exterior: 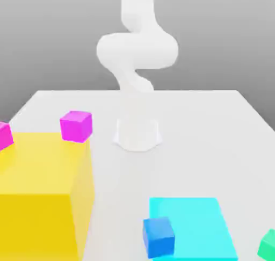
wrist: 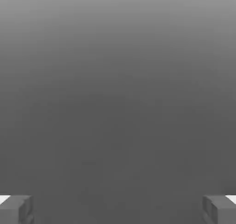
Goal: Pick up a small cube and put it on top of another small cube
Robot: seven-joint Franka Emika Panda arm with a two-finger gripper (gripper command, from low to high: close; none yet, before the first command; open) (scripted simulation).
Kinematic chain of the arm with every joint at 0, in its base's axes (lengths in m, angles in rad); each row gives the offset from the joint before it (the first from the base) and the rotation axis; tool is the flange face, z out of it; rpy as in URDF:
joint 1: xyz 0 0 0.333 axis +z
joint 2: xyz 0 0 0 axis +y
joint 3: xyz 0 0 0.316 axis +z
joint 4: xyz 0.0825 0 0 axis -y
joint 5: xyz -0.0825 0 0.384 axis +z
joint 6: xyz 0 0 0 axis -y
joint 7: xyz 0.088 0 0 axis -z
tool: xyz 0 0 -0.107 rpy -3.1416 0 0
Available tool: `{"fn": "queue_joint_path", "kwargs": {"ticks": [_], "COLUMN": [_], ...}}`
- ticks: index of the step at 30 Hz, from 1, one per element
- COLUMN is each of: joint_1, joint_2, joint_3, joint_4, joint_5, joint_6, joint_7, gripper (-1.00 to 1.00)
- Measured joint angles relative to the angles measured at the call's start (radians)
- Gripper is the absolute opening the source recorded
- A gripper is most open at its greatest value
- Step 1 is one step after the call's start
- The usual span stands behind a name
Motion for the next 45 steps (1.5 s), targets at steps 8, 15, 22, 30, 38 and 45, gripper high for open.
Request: {"fn": "queue_joint_path", "kwargs": {"ticks": [8,15,22,30,38,45], "joint_1": [0.046,0.087,0.167,0.246,0.308,0.292], "joint_2": [0.295,0.549,0.805,1.095,1.297,1.239], "joint_3": [0.083,0.155,0.197,0.236,0.186,0.208], "joint_4": [0.031,0.057,0.084,0.114,0.156,0.141], "joint_5": [-0.039,-0.087,-0.147,-0.201,-0.264,-0.241], "joint_6": [0.07,0.13,0.188,0.255,0.378,0.334], "joint_7": [-0.023,-0.031,-0.031,-0.042,-0.007,-0.023], "gripper": [0.0,0.0,0.0,0.0,-1.0,-1.0]}}
